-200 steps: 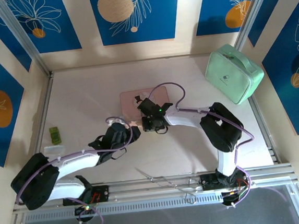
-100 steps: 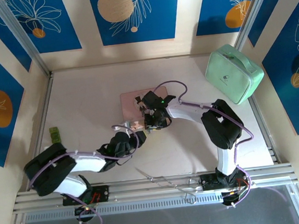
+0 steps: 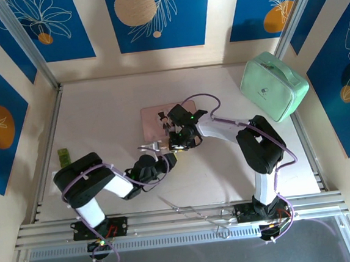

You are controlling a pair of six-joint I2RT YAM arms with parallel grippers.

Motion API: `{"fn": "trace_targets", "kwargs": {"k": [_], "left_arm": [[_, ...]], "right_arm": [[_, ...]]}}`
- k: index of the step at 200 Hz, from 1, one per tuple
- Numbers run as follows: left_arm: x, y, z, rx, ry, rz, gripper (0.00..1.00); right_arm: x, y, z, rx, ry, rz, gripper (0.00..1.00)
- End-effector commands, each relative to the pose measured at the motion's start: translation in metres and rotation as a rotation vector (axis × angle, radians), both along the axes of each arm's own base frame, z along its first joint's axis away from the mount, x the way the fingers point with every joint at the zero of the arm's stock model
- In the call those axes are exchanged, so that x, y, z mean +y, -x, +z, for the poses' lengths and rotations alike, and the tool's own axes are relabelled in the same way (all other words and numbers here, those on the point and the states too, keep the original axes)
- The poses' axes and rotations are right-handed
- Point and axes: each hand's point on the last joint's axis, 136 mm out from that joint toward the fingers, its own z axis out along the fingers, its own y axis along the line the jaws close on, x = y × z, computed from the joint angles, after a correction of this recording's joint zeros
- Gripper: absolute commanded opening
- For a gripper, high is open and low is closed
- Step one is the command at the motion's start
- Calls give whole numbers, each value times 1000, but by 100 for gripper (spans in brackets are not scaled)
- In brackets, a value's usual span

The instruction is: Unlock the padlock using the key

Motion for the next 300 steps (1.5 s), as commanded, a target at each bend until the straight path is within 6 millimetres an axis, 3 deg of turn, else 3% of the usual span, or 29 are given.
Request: {"fn": "trace_targets", "kwargs": {"k": [1, 57, 101, 130, 193, 232, 277, 300], "left_arm": [[-10, -6, 2, -7, -1, -13, 38], [-16, -10, -4, 19, 21, -10, 35], [10, -4, -4, 39, 5, 61, 45], [11, -6, -15, 85, 26, 70, 27], [3, -17, -12, 47, 57, 51, 32], [-1, -25, -11, 39, 60, 44, 22], [-1, -28, -11, 51, 87, 57, 3], [-1, -27, -11, 65, 104, 57, 0]], "right_arm": [[2, 22, -9, 143, -37, 1, 20], [1, 22, -11, 148, -44, -5, 20], [1, 20, -11, 153, -50, -13, 20], [3, 19, -10, 156, -61, -12, 20], [2, 22, -12, 173, -69, -13, 20], [4, 21, -12, 177, -78, -19, 20], [2, 22, -12, 180, -74, -26, 20], [0, 19, -10, 161, -81, -41, 37]]}}
